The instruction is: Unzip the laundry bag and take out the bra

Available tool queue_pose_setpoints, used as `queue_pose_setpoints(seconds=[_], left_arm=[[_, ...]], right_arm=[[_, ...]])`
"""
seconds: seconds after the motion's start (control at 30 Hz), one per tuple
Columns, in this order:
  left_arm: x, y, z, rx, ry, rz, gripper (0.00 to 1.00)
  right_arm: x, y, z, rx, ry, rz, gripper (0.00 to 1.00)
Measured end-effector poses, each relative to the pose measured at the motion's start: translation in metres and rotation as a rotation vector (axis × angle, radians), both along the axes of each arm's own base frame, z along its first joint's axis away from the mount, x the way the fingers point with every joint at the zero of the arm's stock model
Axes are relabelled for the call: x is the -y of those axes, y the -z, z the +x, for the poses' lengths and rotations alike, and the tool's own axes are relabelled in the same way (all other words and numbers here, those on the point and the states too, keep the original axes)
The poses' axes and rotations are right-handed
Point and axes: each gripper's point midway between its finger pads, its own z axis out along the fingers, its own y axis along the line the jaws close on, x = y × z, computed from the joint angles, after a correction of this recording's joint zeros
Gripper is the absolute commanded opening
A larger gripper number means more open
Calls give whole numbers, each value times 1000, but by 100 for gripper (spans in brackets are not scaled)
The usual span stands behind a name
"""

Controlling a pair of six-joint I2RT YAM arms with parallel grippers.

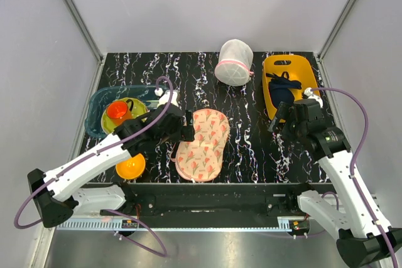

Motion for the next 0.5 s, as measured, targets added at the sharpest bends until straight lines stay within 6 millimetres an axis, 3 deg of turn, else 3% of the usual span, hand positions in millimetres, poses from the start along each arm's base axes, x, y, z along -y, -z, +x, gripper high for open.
queue_pose_setpoints(seconds=[0.5], left_arm=[[0,12,2,-11,46,75,99]], right_arm=[[-1,-5,12,35,5,0,100]])
